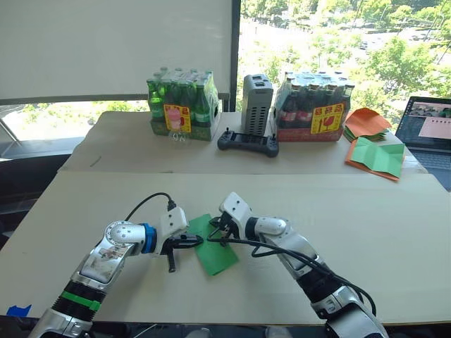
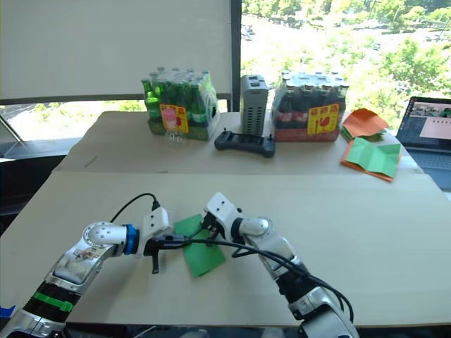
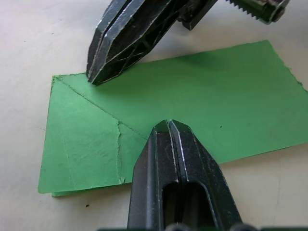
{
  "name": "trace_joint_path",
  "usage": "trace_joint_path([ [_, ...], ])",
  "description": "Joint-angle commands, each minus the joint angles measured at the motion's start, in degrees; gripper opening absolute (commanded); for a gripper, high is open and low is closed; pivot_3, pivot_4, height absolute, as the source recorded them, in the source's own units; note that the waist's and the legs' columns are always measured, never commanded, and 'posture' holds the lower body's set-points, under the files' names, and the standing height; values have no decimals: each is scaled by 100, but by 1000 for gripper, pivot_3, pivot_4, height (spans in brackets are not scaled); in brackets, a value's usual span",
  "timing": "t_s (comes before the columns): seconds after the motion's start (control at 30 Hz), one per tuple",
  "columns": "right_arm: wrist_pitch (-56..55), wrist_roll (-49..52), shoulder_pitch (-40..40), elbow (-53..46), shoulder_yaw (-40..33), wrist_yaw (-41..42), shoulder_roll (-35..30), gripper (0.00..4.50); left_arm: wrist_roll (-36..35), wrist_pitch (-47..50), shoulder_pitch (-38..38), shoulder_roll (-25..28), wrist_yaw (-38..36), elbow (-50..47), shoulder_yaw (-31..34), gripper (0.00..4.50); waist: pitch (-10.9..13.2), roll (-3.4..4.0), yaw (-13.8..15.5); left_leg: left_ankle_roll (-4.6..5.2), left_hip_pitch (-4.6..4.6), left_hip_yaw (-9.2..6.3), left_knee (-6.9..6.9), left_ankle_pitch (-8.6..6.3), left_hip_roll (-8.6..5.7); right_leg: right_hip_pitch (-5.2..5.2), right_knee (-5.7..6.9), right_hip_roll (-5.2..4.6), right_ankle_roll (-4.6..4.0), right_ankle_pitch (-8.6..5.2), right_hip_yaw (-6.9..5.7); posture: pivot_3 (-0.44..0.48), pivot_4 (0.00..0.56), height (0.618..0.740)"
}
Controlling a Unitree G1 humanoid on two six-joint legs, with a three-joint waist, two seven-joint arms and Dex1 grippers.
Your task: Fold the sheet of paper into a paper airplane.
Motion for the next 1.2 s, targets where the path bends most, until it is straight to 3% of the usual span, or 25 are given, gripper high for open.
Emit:
trace_joint_path([
  [0.03,-111,-117,-114,249,-59,-115,102,13,100,29,87,46,3,-54,-90,0,0,0,-2,0,0,0,0,0,0,-1,0,0,0,0,0,0,150,675],
  [0.4,-402,-242,-176,637,-130,-205,213,13,90,46,119,44,55,-105,-72,0,0,1,-10,-1,-1,0,0,1,-1,-3,3,0,0,0,1,0,150,675],
  [0.93,278,-187,746,-977,69,354,-380,13,127,5,39,24,12,23,-127,0,-1,1,8,0,-2,0,0,0,-1,-3,0,-1,0,0,1,0,150,675],
  [1.2,97,17,608,-1313,-360,155,-185,13,138,-30,-3,10,-10,91,-142,0,-1,1,9,0,-5,0,0,0,0,-4,0,0,-1,0,1,0,150,675],
])
